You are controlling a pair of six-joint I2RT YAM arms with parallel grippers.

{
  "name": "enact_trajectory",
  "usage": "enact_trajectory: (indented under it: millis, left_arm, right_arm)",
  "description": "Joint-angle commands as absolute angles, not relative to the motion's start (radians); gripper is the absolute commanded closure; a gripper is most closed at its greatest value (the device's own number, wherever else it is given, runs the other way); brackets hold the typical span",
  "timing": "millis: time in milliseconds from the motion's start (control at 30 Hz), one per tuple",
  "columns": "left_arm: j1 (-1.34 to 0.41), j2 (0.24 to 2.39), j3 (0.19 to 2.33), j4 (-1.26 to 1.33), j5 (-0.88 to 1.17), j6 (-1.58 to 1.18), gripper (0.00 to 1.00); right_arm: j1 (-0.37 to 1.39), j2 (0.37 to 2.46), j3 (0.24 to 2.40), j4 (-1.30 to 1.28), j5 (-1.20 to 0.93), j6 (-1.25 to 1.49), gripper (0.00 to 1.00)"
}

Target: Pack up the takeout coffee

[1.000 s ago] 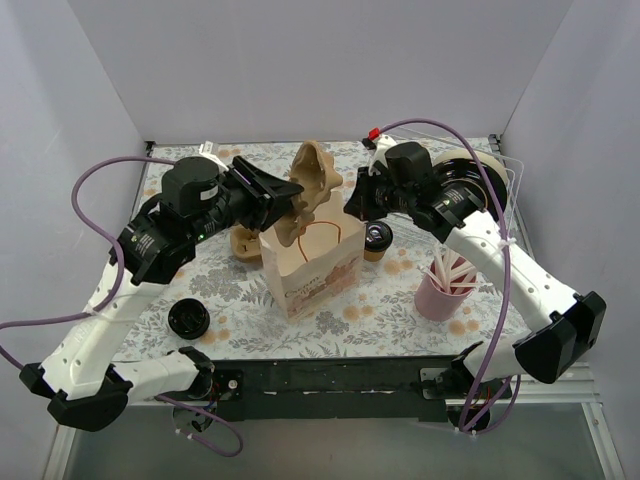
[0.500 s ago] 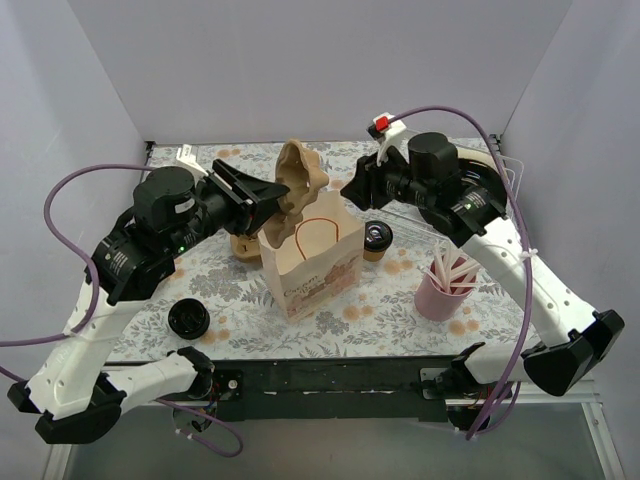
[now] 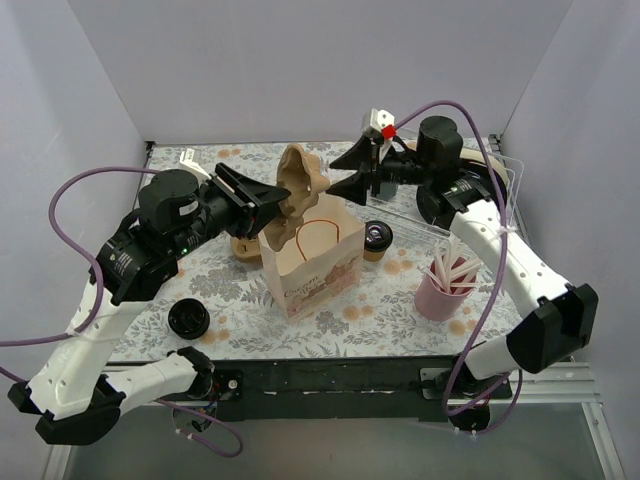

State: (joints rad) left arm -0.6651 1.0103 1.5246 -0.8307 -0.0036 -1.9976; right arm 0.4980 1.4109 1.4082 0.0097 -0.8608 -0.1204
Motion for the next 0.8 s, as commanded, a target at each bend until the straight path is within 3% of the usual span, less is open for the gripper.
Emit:
enact_trajectory:
  millis: [0, 233, 300, 367, 400, 467, 767]
  left_arm:
    - [-0.669, 0.989, 1.511, -0.807, -0.002, -2.281, 0.8]
    - [-0.667, 0.986, 1.46, -0.776, 0.049, -2.304, 0.81]
    - [-0.669, 0.98, 1.437, -0.772, 0.048, -2.31, 0.81]
    - [-0.669, 0.971, 1.419, -0.752, 0.041, -2.31, 0.81]
    - [-0.669, 0.968, 1.401, -0.746, 0.04, -2.31, 0.81]
    - [-0.669, 0.968, 1.384, -0.727, 0.026, -2.309, 0.81]
    - [-0.669, 0.962, 1.344, -0.707, -0.041, -2.293, 0.81]
  right_arm:
    - [0.497, 1.483, 1.462, 0.133, -1.045, -0.149, 0.33]
    - [0.526, 1.554, 1.492, 0.178, -0.979, -0.13, 0.36]
    - [0.54, 1.584, 1.506, 0.193, -0.96, -0.117, 0.44]
    - [0.552, 1.606, 1.532, 0.202, -0.925, -0.1, 0.59]
    - [0.554, 1.617, 1.535, 0.23, -0.916, -0.071, 0.82]
    - [0.557, 1.615, 1.537, 0.245, -0.875, -0.052, 0.99]
    - [0.571, 1.462, 1.416, 0.21, -0.626, 0.066, 0.99]
